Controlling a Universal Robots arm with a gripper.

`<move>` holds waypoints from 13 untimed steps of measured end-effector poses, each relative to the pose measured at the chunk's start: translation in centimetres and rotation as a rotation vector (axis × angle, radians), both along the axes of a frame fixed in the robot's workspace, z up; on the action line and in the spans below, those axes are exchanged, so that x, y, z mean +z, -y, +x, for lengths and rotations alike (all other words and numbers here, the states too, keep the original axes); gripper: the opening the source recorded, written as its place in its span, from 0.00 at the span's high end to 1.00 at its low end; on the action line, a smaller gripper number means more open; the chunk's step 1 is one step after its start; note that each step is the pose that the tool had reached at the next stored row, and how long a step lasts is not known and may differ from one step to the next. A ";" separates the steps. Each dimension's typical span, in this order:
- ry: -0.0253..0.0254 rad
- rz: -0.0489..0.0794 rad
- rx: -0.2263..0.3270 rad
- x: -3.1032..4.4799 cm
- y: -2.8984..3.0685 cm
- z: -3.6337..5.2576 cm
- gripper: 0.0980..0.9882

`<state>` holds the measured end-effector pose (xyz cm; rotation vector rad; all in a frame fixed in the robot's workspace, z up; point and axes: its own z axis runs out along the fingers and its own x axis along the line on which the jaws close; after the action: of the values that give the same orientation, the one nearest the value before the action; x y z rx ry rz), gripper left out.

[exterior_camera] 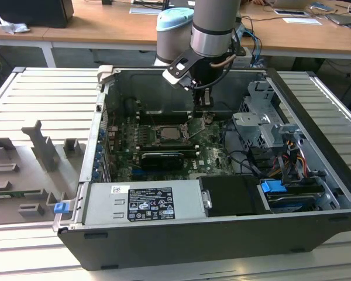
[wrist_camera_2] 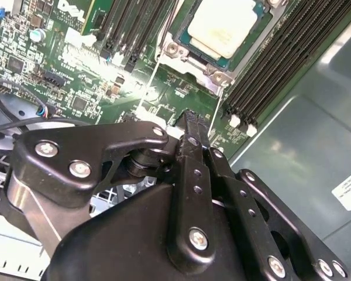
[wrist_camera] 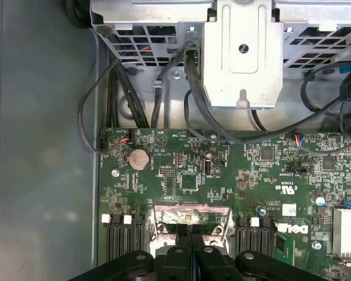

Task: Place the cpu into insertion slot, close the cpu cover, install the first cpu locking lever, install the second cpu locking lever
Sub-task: 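Close the cpu cover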

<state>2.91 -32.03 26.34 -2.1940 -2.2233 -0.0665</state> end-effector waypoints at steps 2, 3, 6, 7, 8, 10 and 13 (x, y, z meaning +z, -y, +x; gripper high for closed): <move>0.0000 0.000 0.001 -0.02 -0.03 0.14 0.99; 0.0000 0.000 0.001 -0.02 -0.04 0.24 0.99; -0.0003 0.000 0.002 -0.03 -0.08 0.83 0.99; -0.0003 0.000 0.004 -0.02 -0.10 0.97 0.99; -0.0003 0.000 0.005 -0.03 -0.11 1.08 0.99; -0.0006 0.000 0.012 -0.03 -0.11 1.55 0.99; -0.0018 0.000 0.020 -0.04 -0.09 2.11 0.99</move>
<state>5.02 -31.93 26.30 -2.1710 -2.2437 -0.0641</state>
